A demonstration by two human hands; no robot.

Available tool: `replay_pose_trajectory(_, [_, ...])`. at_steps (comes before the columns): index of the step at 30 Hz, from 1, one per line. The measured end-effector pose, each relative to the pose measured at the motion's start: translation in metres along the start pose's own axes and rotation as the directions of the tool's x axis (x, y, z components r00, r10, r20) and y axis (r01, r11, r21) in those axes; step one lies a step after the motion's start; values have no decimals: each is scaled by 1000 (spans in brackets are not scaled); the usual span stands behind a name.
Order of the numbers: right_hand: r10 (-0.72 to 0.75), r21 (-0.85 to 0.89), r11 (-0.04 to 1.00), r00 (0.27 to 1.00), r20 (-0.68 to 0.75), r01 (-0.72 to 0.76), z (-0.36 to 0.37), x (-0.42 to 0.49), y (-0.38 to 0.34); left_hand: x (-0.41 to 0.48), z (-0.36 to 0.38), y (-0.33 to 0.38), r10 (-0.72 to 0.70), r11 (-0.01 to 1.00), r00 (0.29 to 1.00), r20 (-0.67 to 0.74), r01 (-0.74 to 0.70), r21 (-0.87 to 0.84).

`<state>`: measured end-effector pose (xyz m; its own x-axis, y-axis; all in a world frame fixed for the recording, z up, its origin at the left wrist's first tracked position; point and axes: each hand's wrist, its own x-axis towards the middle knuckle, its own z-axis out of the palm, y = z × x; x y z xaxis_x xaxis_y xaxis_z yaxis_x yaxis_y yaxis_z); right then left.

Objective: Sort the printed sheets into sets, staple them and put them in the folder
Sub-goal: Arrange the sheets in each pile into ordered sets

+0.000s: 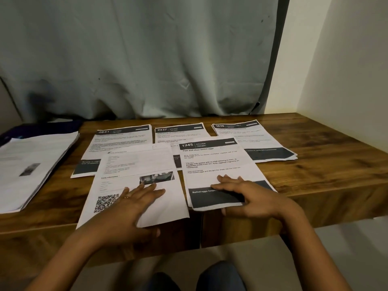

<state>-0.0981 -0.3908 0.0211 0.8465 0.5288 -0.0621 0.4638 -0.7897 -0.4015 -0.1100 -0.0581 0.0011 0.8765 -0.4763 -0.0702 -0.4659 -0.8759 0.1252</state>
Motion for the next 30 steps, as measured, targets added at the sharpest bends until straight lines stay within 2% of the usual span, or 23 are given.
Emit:
replay_pose_trajectory(4, [22,188,982,997,-73,-8,-9,-8,0,-4,-4,-4,15,999,1000,19,-14,-28])
replay_pose_trajectory(7, [87,271,962,969,-232,-21,-12,-10,-7,-5,-5,-6,14,999,1000,16,-14,-36])
replay_pose_trajectory(10, [121,265,964,858,-500,18,-15,-4,-19,-3,-2,-5,8,999,1000,0,-8,-31])
replay_pose_trajectory(12, [63,184,980,758,-649,76,-19,5,-33,-3,-2,-2,-16,999,1000,-17,15,-50])
replay_pose_trajectory(14, [-21,77,991,702,-712,108,-21,15,-53,-6,-6,2,-50,995,996,-69,44,-88])
replay_pose_trajectory(17, [-173,-124,985,704,-688,121,-19,32,-93,-20,-14,3,-169,975,966,-194,135,-176])
replay_pose_trajectory(19, [-268,-240,960,730,-629,146,-11,47,-116,-33,-15,-1,-241,942,905,-352,131,-309])
replay_pose_trajectory(22, [-322,-339,925,832,-451,174,7,69,-143,-51,-12,-8,-376,866,737,-562,63,-497])
replay_pose_trajectory(25, [-306,-386,904,911,-278,186,29,84,-161,-59,-12,-10,-466,823,573,-674,2,-567])
replay_pose_trajectory(27, [-276,-392,902,940,-200,181,42,92,-166,-61,-12,-14,-457,840,562,-690,18,-542])
replay_pose_trajectory(30, [-266,-370,908,952,-150,196,52,95,-167,-62,-10,-24,-330,924,651,-684,76,-374])
